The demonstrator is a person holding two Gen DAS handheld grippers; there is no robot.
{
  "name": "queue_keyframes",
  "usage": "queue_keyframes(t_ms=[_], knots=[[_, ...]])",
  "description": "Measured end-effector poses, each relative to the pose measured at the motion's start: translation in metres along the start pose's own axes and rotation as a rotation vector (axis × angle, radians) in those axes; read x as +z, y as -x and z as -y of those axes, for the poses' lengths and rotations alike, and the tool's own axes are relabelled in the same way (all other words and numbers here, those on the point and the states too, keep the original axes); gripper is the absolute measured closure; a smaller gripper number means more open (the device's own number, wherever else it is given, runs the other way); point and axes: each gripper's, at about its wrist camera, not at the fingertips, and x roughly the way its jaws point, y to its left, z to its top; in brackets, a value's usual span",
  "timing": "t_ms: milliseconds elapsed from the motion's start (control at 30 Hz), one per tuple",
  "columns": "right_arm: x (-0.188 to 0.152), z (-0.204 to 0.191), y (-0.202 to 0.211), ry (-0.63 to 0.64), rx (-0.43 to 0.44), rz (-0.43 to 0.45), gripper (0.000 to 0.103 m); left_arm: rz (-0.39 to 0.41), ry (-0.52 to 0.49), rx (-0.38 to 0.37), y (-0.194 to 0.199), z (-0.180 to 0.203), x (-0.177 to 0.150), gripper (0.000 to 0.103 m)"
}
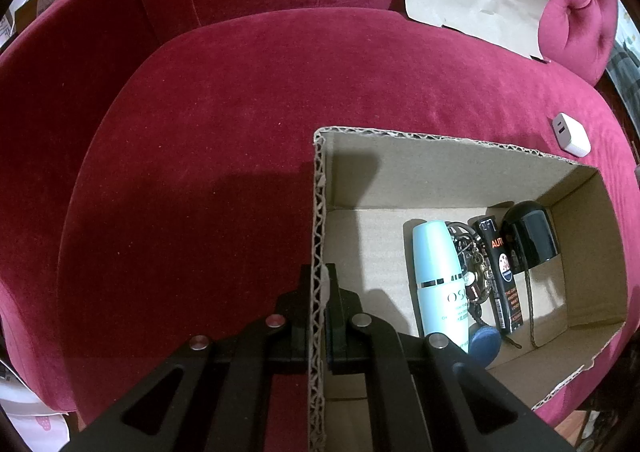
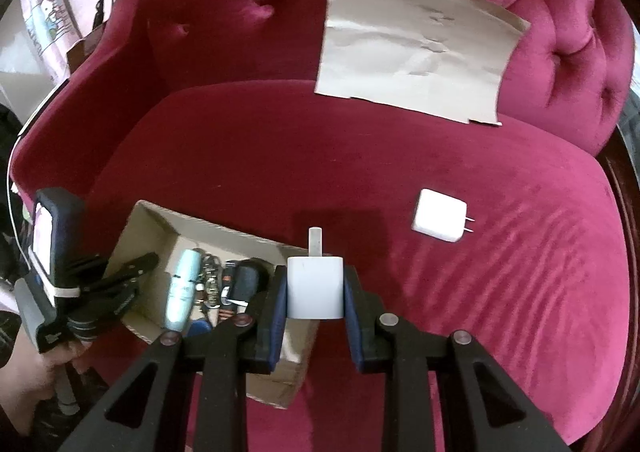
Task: Organize rigid objects
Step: 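Lift the charger cube with the right gripper and carry it over the box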
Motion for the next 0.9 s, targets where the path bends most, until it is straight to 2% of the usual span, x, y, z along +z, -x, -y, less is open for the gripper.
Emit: queue_keyframes(t_ms=[367,900], knots=[[-0.007,-0.038,-0.014,0.056,0.048,-0.026,0.076,0.000,-0.001,0.000,0.000,0.000,0.000,0.099],[-0.026,-0.064,-0.043,0.071,0.073,-0.074,0.076,0.000,0.001,0.000,0.000,0.000,0.000,0.099]])
